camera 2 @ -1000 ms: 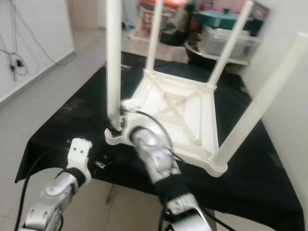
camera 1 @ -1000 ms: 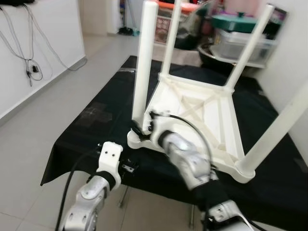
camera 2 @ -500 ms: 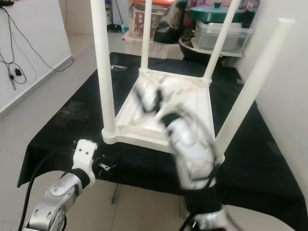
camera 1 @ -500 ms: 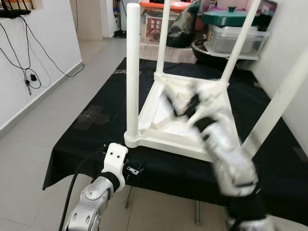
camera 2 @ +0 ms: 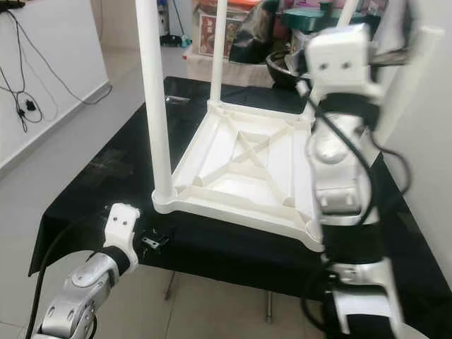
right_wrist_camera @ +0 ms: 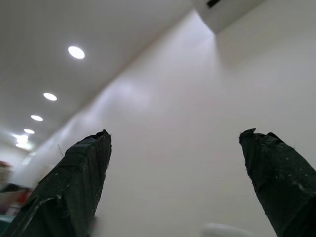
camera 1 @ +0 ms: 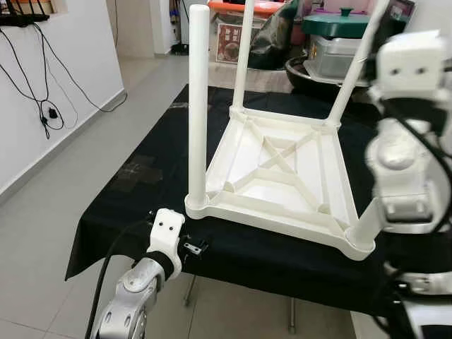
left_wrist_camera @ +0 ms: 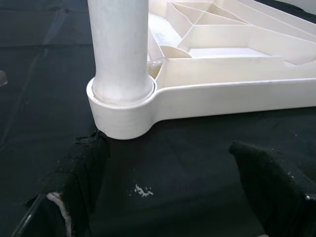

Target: Building children table

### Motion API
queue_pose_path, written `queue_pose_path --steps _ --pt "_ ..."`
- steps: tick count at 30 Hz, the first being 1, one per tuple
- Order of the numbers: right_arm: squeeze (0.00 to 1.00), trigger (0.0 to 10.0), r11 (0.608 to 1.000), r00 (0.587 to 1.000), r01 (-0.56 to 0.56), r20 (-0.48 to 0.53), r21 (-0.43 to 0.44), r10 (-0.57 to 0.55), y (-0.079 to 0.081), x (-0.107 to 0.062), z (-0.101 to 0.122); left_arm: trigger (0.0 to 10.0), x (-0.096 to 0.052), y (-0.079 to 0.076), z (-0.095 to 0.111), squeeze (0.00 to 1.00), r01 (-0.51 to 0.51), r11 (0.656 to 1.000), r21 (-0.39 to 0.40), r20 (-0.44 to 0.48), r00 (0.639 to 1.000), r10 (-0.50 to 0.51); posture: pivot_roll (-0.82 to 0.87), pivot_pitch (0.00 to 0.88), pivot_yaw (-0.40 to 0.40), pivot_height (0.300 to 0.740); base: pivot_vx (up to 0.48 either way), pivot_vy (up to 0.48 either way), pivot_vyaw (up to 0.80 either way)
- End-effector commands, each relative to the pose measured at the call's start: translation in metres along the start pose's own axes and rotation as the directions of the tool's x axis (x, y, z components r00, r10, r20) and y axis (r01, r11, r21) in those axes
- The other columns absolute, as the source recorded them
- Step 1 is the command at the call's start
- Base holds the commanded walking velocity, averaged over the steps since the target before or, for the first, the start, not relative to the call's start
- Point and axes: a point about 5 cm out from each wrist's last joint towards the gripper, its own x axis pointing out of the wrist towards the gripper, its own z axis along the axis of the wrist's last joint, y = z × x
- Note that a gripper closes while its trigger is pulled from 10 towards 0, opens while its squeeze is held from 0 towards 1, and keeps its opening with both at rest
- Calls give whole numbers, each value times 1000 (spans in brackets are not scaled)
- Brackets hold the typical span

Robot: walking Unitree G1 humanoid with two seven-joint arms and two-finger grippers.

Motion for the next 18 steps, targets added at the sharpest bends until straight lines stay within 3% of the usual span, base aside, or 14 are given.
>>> queue_pose_path --steps 1,3,7,8,9,12,14,15,16,18 --pt "0 10000 994 995 96 -31 -58 -97 -15 5 -11 10000 -2 -1 -5 0 2 1000 1 -21 1000 -2 20 0 -67 740 0 0 0" --pt "0 10000 979 981 193 17 -71 -192 -27 10 -11 10000 -1 0 -5 0 4 1000 2 -21 1000 -4 13 0 -61 740 0 0 0" --pt "0 10000 986 985 159 -52 -59 -162 -19 5 -22 10000 1 -1 -5 0 9 1000 5 -22 1000 -9 9 0 -60 740 0 0 0" --pt "0 10000 995 982 95 -167 5 -93 -8 -2 -34 10000 2 -1 -5 0 10 1000 6 -21 1000 -10 11 0 -61 740 0 0 0" --pt "0 10000 995 982 95 -167 5 -93 -8 -2 -34 10000 2 -1 -5 0 10 1000 6 -21 1000 -10 11 0 -61 740 0 0 0" --pt "0 10000 993 948 24 -318 120 16 9 -13 -49 10000 2 -1 -4 0 10 1000 5 -20 1000 -10 11 0 -63 740 0 0 0" --pt "0 10000 987 929 -5 -366 162 65 16 -17 -53 10000 1 -1 -4 0 9 1000 4 -19 1000 -9 11 0 -63 740 0 0 0" --pt "0 10000 975 901 -59 -410 213 144 26 -24 -56 10000 1 -1 -5 0 8 1000 4 -21 1000 -8 9 0 -64 740 0 0 0" --pt "0 10000 975 901 -59 -410 213 144 26 -24 -56 10000 1 -1 -5 0 8 1000 4 -21 1000 -8 9 0 -64 740 0 0 0" --pt "0 10000 954 852 -73 -480 291 211 34 -33 -63 10000 0 -2 -6 0 6 1000 4 -24 1000 -6 11 0 -68 740 0 0 0"
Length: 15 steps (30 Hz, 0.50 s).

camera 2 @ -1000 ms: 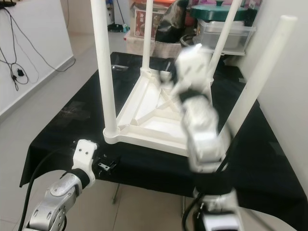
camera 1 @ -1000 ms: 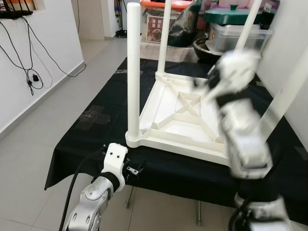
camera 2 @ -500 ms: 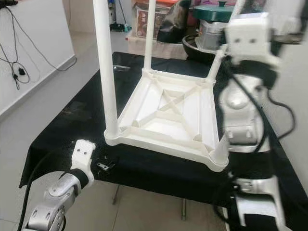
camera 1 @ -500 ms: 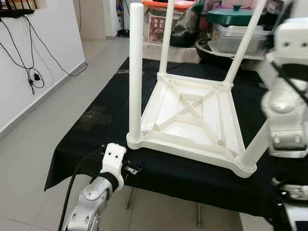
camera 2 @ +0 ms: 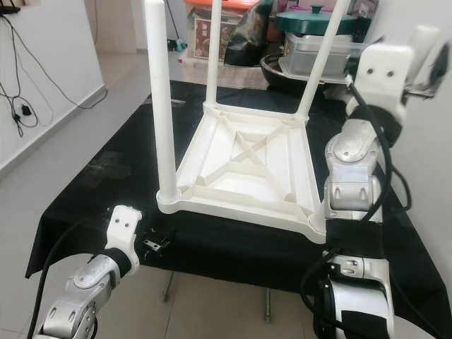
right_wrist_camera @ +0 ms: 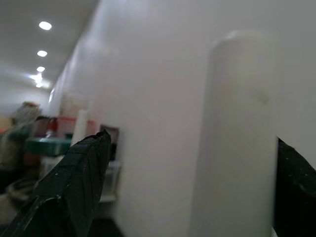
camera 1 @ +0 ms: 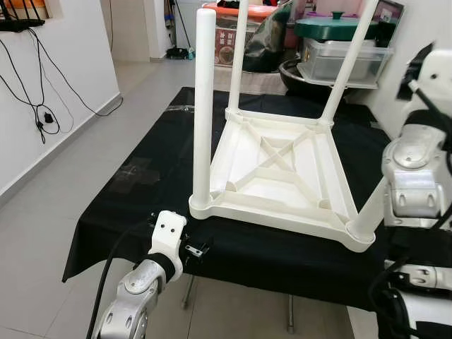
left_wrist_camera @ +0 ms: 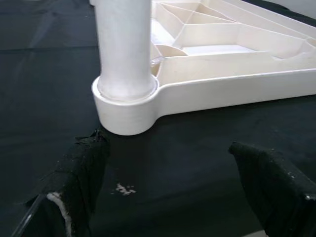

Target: Building children table

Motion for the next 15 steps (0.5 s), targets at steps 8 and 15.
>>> queue_pose_path --steps 8,15 --pt "0 0 987 992 -13 -124 159 33 0 5 -16 10000 0 0 -4 0 -2 1000 4 -16 1000 2 6 0 -64 740 0 0 0" --pt "0 0 964 977 -32 -195 262 85 3 5 -19 10000 1 0 -4 0 0 1000 4 -15 1000 0 6 0 -65 740 0 0 0"
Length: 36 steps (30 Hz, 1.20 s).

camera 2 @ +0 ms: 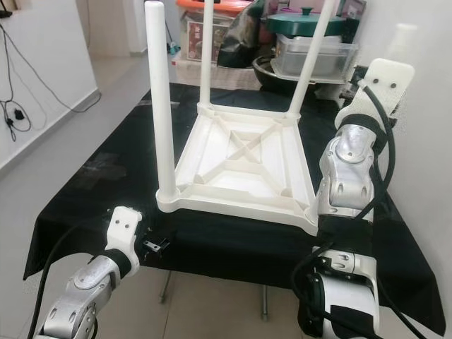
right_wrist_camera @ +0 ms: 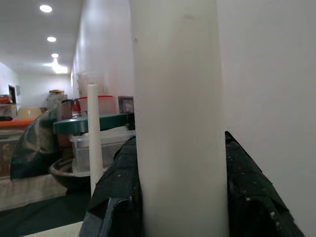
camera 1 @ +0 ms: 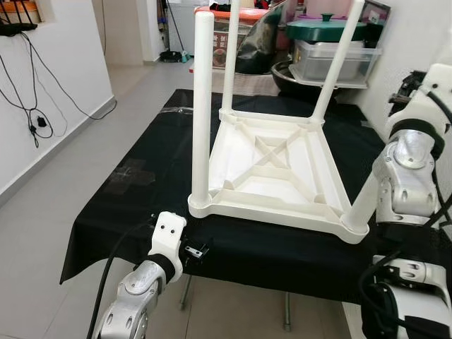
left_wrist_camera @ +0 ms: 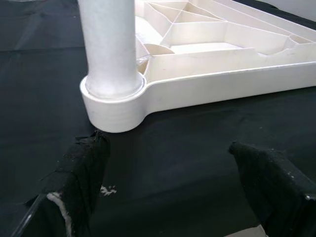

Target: Building children table

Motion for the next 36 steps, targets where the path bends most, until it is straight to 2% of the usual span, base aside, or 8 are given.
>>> queue_pose_path --steps 1,10,13,19,23,30,33,36 --pt "0 0 998 998 -21 -53 52 24 5 -1 -6 10000 0 0 -2 0 0 1000 7 -8 1000 0 6 0 -65 740 0 0 0" --pt "0 0 970 964 -82 -230 230 136 20 2 -18 10000 2 1 -3 0 -4 1000 7 -11 1000 4 6 0 -74 740 0 0 0" --pt "0 0 891 853 114 -503 440 139 23 -3 -51 10000 2 0 -4 0 -6 1000 4 -9 1000 6 10 0 -82 740 0 0 0" --pt "0 0 825 734 306 -669 476 114 21 -15 -85 10000 2 0 -3 0 -9 1000 3 -5 1000 9 19 0 -84 740 0 0 0" --pt "0 0 766 555 460 -819 449 147 32 -54 -129 10000 1 0 -4 0 -7 1000 5 -6 1000 7 13 0 -77 740 0 0 0" --pt "0 0 785 427 452 -875 425 228 52 -88 -154 10000 2 -1 -3 0 -2 1000 8 -6 1000 2 17 0 -77 740 0 0 0" --pt "0 0 845 216 325 -903 425 371 93 -144 -180 10000 2 -2 -2 0 2 1000 11 -2 1000 -2 26 0 -80 740 0 0 0" --pt "0 0 855 177 280 -899 437 401 104 -155 -182 10000 2 -1 -2 0 2 1000 12 -3 1000 -2 34 0 -83 740 0 0 0"
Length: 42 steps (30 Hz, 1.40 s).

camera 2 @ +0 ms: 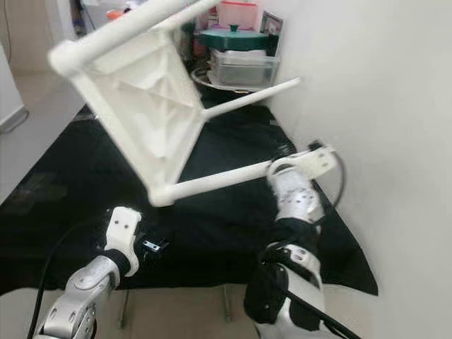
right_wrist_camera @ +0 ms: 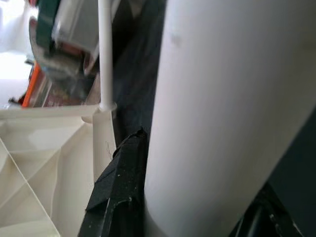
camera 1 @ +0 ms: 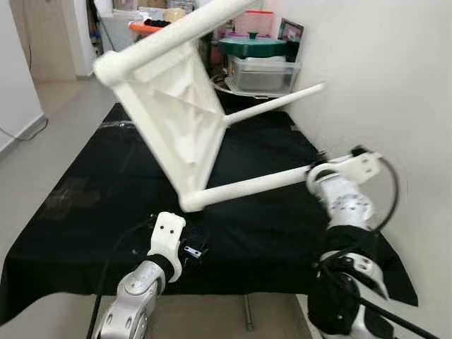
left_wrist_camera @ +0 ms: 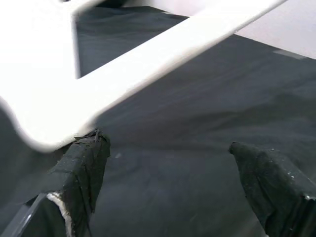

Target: Building children table

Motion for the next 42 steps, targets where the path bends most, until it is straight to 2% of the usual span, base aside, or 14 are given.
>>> queue_pose_path --steps 1,6,7,9,10,11,12,18,21,26,31,36,39,42 --pt "0 0 954 909 119 -357 -275 -216 -41 2 -91 10000 0 -1 -2 0 3 1000 11 -10 1000 -3 33 0 -83 740 0 0 0" --pt "0 0 944 892 69 -405 -323 -204 -35 0 -109 10000 -1 -2 -3 0 3 1000 14 -14 1000 -2 45 0 -89 740 0 0 0" --pt "0 9137 935 882 57 -421 -351 -212 -32 -1 -117 10000 -2 -1 -3 0 0 1000 15 -13 1000 0 51 0 -98 740 0 0 0" --pt "0 9137 929 877 53 -428 -366 -218 -30 -2 -121 10000 -2 -1 -3 0 -2 1000 16 -12 1000 2 53 0 -99 740 0 0 0" --pt "0 10000 923 877 73 -417 -379 -241 -31 -2 -123 10000 -2 -1 -2 0 -6 1000 17 -12 1000 6 56 0 -100 740 0 0 0" --pt "569 10000 916 886 120 -374 -383 -273 -36 0 -119 10000 -3 0 -2 0 -10 1000 17 -11 1000 10 57 0 -101 740 0 0 0" --pt "1000 10000 910 887 168 -344 -380 -307 -42 1 -114 10000 -3 0 -2 0 -12 1000 17 -11 1000 12 58 0 -100 740 0 0 0" --pt "1000 10000 903 884 244 -302 -352 -357 -58 3 -103 10000 -6 0 -4 0 -13 1000 17 -16 1000 13 48 0 -94 740 0 0 0" --pt "1000 10000 906 884 298 -271 -301 -380 -69 5 -86 10000 -5 -1 -5 0 -9 1000 18 -20 1000 10 40 0 -91 740 0 0 0" --pt "1000 10000 928 903 299 -249 -221 -350 -61 3 -67 10000 -3 -1 -3 0 -7 1000 19 -15 1000 7 26 0 -88 740 0 0 0" --pt "1000 10000 924 896 330 -245 -193 -371 -64 -1 -60 10000 -4 -2 -5 0 -4 1000 18 -18 1000 4 20 0 -89 740 0 0 0" --pt "1000 10000 897 877 426 -189 -119 -442 -82 -16 -39 10000 -5 -2 -6 0 -5 1000 13 -20 1000 5 11 0 -92 740 0 0 0" --pt "1000 10000 898 887 440 -144 -32 -439 -80 -34 -15 10000 -6 -2 -7 0 -2 1000 11 -24 1000 3 -9 0 -89 740 0 0 0" --pt "1000 10000 900 892 436 -123 -19 -435 -79 -40 -8 10000 -6 -3 -7 0 0 1000 10 -25 1000 1 -24 0 -83 740 0 0 0"
